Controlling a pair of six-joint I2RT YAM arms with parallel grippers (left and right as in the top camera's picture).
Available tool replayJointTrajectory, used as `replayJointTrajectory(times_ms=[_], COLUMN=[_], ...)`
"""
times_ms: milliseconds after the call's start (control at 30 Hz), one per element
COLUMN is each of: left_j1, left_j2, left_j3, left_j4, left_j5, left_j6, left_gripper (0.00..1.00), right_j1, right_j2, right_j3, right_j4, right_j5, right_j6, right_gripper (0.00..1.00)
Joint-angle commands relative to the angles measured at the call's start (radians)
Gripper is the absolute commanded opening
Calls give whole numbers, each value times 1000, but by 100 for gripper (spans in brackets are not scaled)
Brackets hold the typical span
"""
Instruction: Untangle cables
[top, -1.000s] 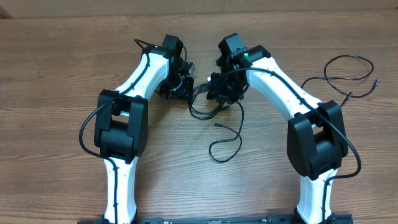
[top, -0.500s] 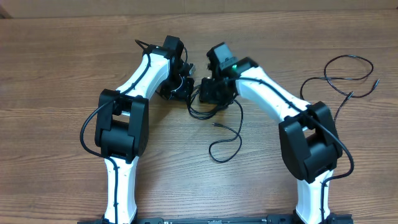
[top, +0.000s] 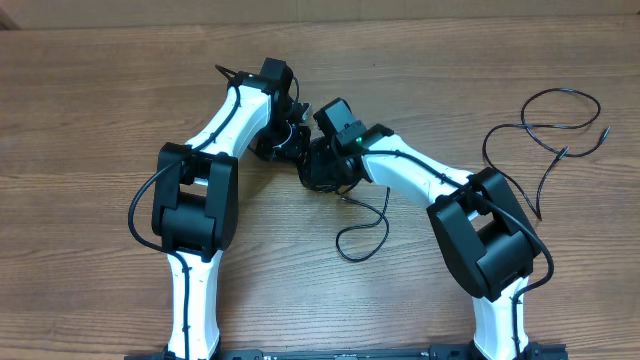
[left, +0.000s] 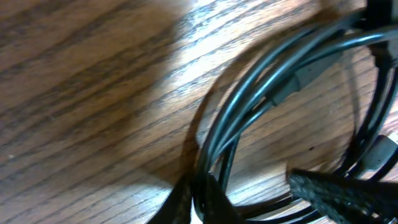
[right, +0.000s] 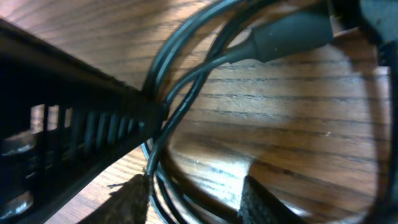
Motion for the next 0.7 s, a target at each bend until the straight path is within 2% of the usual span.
replayJointTrajectory(times_ms=[0,133,300,400,667], left_j1=[-12,-12,-12,-12,-12], left_j2=[35,35,35,35,35], left_j3=[1,1,1,1,1], left_j4=[-6,-4,-3,-4,-7], left_j5=[-18,-18,-18,-18,0], left_j6=[5,5,5,0,-3], left_gripper=[12,12,13,14,12], right_j1=[27,31,34,52,113], right_j2=[0,0,0,0,19], right_j3=[-33,-54,-55,-65,-70], right_j4=[52,94,111,112,115], right_j5=[0,-26,-63,12,196], right_j6=[21,21,45,56,89], right_gripper=[50,54,52,41,40])
